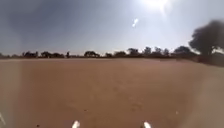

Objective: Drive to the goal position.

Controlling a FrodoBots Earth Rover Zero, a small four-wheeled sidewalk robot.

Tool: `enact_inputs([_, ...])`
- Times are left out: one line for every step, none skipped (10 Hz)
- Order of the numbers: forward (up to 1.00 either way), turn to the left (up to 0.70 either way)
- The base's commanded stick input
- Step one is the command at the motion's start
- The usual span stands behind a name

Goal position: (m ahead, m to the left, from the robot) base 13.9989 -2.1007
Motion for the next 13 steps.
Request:
enact_inputs([0.70,0.00])
enact_inputs([0.70,0.00])
enact_inputs([0.70,0.00])
enact_inputs([0.70,0.00])
enact_inputs([0.70,0.00])
enact_inputs([0.70,0.00])
enact_inputs([0.70,0.00])
enact_inputs([0.70,0.00])
enact_inputs([0.70,0.00])
enact_inputs([0.70,0.00])
enact_inputs([0.70,0.00])
enact_inputs([0.70,0.00])
enact_inputs([0.70,0.00])
